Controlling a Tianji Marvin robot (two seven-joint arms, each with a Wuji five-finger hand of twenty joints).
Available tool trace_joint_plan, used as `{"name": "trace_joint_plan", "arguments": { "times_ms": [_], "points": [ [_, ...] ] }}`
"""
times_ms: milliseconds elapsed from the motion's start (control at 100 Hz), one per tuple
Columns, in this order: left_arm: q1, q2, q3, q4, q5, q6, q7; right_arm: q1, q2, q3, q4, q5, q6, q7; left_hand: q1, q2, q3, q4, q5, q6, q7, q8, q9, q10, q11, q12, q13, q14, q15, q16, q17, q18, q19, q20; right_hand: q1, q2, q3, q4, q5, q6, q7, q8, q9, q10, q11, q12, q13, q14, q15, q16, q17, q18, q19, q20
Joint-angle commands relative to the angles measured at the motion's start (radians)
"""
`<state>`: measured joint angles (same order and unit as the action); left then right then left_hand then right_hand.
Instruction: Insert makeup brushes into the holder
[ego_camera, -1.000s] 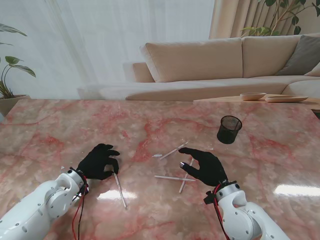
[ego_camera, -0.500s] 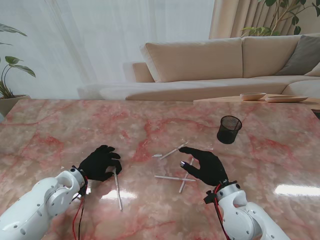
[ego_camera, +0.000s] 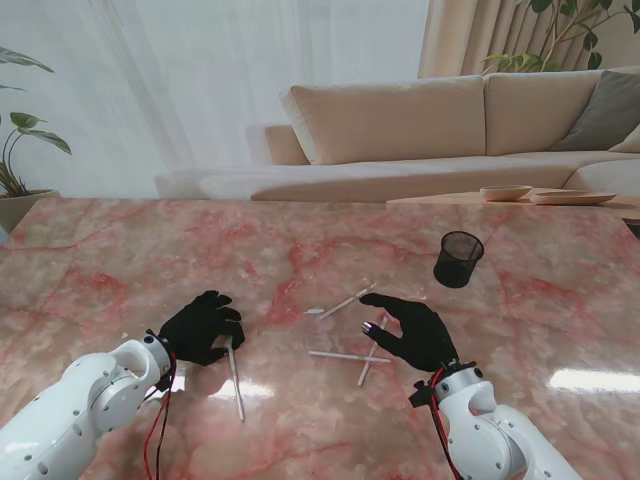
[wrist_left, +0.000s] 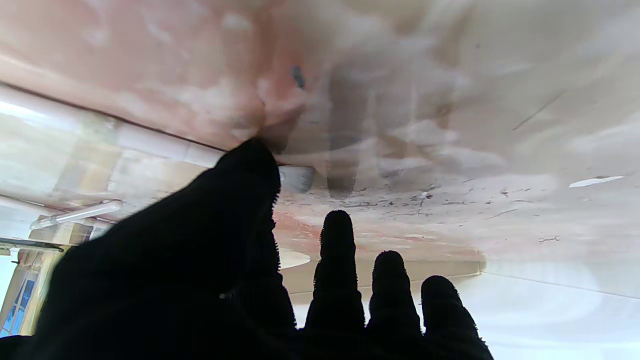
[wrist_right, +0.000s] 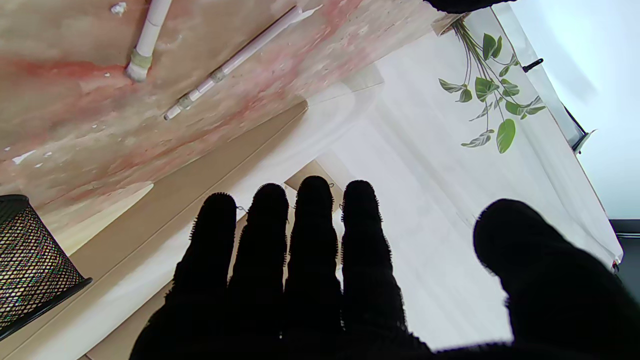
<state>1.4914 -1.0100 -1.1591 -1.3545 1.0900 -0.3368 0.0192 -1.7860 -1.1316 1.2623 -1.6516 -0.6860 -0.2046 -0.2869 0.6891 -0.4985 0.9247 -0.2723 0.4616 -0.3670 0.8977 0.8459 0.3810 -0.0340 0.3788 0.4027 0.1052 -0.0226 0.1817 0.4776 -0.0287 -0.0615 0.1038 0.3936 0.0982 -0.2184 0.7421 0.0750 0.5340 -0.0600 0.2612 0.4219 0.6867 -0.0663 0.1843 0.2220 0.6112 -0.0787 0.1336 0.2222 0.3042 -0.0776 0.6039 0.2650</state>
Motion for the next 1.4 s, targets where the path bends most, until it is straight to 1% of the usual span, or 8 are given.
{"name": "trace_joint_plan", "arguments": {
  "times_ms": [0, 240, 410, 590, 690, 1090, 1230, 1390],
  "points": [
    [0.041, 0.014, 0.014, 0.080, 0.020, 0.009, -0.009, -0.011, -0.002, 0.002, 0.001, 0.006, 0.002, 0.014, 0.034, -0.050, 0.033, -0.011, 0.247, 0.188, 0.140, -0.119, 0.044, 0.009, 0.015, 0.013, -0.008, 0.023, 0.048, 0.014, -0.012, -0.005, 0.011, 0.034, -0.004, -0.011, 0.023, -0.046, 0.019, 0.000, 0.005, -0.007, 0.016, 0.001, 0.000, 0.017, 0.024, 0.002, 0.005, 0.016, 0.001, -0.011, 0.024, 0.013],
    [0.012, 0.009, 0.028, 0.112, -0.032, 0.015, -0.023, -0.011, -0.003, 0.001, -0.001, 0.011, 0.003, 0.015, 0.043, -0.019, -0.022, 0.004, 0.258, 0.173, 0.134, -0.184, 0.063, -0.005, 0.015, 0.013, -0.013, 0.011, 0.040, -0.028, -0.014, 0.002, 0.008, 0.055, -0.003, -0.012, 0.024, -0.047, 0.019, -0.001, 0.005, -0.007, 0.019, 0.002, 0.002, 0.019, 0.027, 0.002, 0.006, 0.017, 0.002, -0.009, 0.025, 0.012],
    [-0.013, 0.007, 0.050, 0.128, -0.059, 0.028, -0.042, -0.010, -0.004, 0.002, 0.000, 0.015, -0.005, 0.014, 0.045, 0.070, -0.095, -0.013, 0.195, 0.169, 0.115, -0.088, 0.036, -0.007, 0.016, 0.022, -0.022, -0.001, 0.014, -0.020, -0.008, -0.004, -0.014, 0.028, -0.002, -0.013, 0.025, -0.047, 0.021, -0.001, 0.007, -0.007, 0.021, 0.004, 0.002, 0.020, 0.028, 0.003, 0.007, 0.017, 0.001, -0.008, 0.025, 0.011],
    [-0.026, 0.012, 0.067, 0.119, -0.059, 0.042, -0.094, -0.013, -0.004, 0.008, -0.006, 0.019, -0.014, 0.017, 0.135, 0.196, -0.319, 0.015, 0.108, 0.166, 0.086, 0.000, -0.018, 0.005, 0.009, 0.038, -0.039, -0.011, -0.049, -0.006, 0.002, -0.011, -0.046, -0.051, -0.002, -0.014, 0.027, -0.048, 0.022, -0.001, 0.007, -0.007, 0.021, 0.003, 0.002, 0.020, 0.030, 0.003, 0.008, 0.019, 0.001, -0.008, 0.025, 0.011],
    [-0.029, 0.014, 0.075, 0.113, -0.047, 0.053, -0.101, -0.018, -0.004, 0.015, -0.013, 0.016, -0.021, 0.014, 0.144, 0.208, -0.337, 0.017, 0.100, 0.176, 0.091, 0.011, -0.018, 0.004, 0.011, 0.041, -0.040, -0.011, -0.050, -0.001, 0.001, -0.009, -0.047, -0.057, -0.002, -0.014, 0.027, -0.049, 0.022, -0.001, 0.007, -0.007, 0.023, 0.003, 0.002, 0.021, 0.030, 0.004, 0.008, 0.019, 0.001, -0.008, 0.025, 0.010],
    [0.019, -0.001, 0.055, 0.100, -0.044, 0.086, 0.010, -0.032, -0.006, 0.027, -0.030, 0.016, -0.024, 0.001, 0.083, 0.002, -0.045, -0.002, 0.247, 0.202, 0.134, -0.084, 0.131, -0.004, 0.037, 0.043, 0.016, 0.026, 0.084, 0.011, -0.015, 0.008, 0.022, 0.068, -0.002, -0.016, 0.029, -0.051, 0.020, 0.000, 0.007, -0.009, 0.026, 0.006, 0.003, 0.023, 0.033, 0.007, 0.010, 0.023, -0.001, -0.006, 0.023, 0.009],
    [0.040, -0.021, 0.046, 0.106, -0.092, 0.118, 0.085, -0.031, -0.007, 0.027, -0.030, 0.018, -0.031, -0.001, 0.116, -0.061, -0.011, 0.020, 0.297, 0.203, 0.145, -0.263, 0.171, -0.008, 0.042, 0.047, 0.039, 0.034, 0.110, 0.000, -0.026, 0.017, 0.051, 0.154, -0.001, -0.015, 0.030, -0.052, 0.021, 0.000, 0.007, -0.009, 0.027, 0.007, 0.004, 0.024, 0.034, 0.008, 0.011, 0.024, -0.002, -0.005, 0.023, 0.009],
    [0.049, -0.036, 0.054, 0.115, -0.157, 0.147, 0.098, -0.032, -0.008, 0.028, -0.031, 0.019, -0.038, -0.005, 0.187, -0.084, -0.016, 0.036, 0.350, 0.191, 0.138, -0.419, 0.177, -0.005, 0.041, 0.047, 0.035, 0.034, 0.111, -0.004, -0.022, 0.016, 0.037, 0.153, -0.001, -0.016, 0.030, -0.052, 0.021, 0.000, 0.007, -0.009, 0.028, 0.006, 0.005, 0.025, 0.036, 0.008, 0.012, 0.025, -0.001, -0.003, 0.024, 0.009]
  ]
}}
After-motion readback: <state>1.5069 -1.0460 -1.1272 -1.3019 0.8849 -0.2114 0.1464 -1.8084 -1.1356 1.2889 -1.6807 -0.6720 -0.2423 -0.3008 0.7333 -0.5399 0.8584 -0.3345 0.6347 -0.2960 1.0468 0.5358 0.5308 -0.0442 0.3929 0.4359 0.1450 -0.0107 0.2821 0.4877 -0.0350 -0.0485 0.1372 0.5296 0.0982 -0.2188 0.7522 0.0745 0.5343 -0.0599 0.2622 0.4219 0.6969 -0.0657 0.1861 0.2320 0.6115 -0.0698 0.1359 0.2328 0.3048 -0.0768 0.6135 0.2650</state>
